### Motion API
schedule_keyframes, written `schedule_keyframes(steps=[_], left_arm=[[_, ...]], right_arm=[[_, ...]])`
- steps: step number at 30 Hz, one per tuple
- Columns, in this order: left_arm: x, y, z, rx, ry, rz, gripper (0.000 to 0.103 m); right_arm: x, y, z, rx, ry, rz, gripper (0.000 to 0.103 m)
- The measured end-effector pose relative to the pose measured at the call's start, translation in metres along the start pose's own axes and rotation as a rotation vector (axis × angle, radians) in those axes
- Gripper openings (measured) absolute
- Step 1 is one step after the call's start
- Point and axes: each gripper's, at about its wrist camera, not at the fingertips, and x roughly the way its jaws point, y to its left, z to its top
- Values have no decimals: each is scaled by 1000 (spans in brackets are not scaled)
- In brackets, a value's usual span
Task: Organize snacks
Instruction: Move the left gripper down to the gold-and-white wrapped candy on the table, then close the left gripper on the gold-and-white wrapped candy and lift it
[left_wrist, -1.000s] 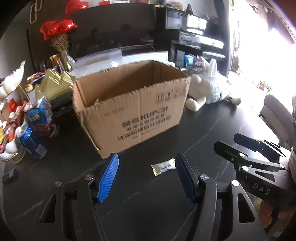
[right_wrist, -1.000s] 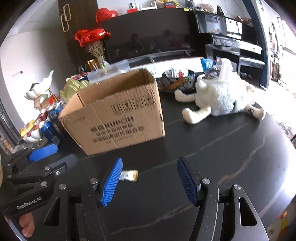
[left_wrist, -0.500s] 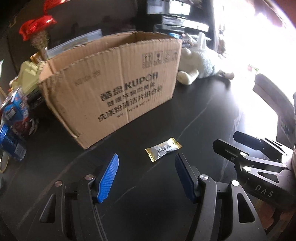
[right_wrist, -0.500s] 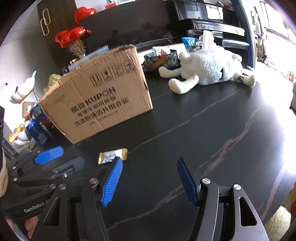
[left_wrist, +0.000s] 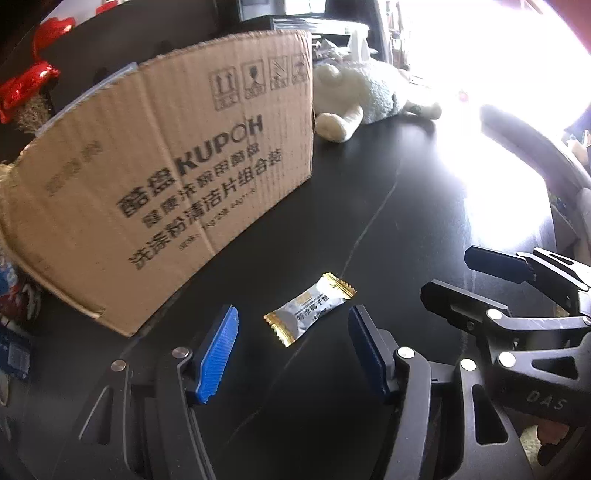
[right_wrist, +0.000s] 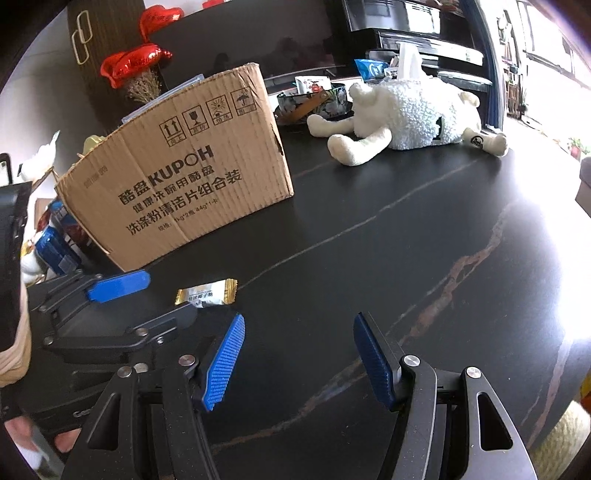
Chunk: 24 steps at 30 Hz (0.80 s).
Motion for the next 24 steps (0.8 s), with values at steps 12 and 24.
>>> schedule_keyframes(steps=[12,24], left_arm=[[19,3,6,-4,14,-30,53],[21,3,3,-33,31,-54,28]], right_arm=[[9,-6,2,27,20,-15,63],[9,-7,2,31,16,-13,63]])
